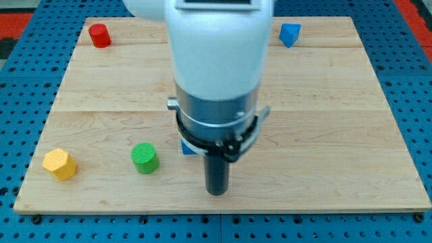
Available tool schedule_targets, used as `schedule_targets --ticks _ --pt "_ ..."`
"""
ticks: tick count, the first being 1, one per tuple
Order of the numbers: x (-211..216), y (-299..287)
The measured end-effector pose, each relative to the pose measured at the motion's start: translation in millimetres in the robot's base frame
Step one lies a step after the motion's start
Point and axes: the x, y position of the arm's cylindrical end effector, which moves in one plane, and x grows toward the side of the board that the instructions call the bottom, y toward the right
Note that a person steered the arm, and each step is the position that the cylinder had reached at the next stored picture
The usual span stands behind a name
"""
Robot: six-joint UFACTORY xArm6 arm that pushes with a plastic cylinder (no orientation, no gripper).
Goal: Place the triangle on top of the heart
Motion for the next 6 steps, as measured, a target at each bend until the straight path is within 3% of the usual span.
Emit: schedule_targets --ticks 1,3,4,5,6 --pt "-52 54" --pt "-213 222" --pt "-289 241" --pt "-329 223" --pt "-332 189"
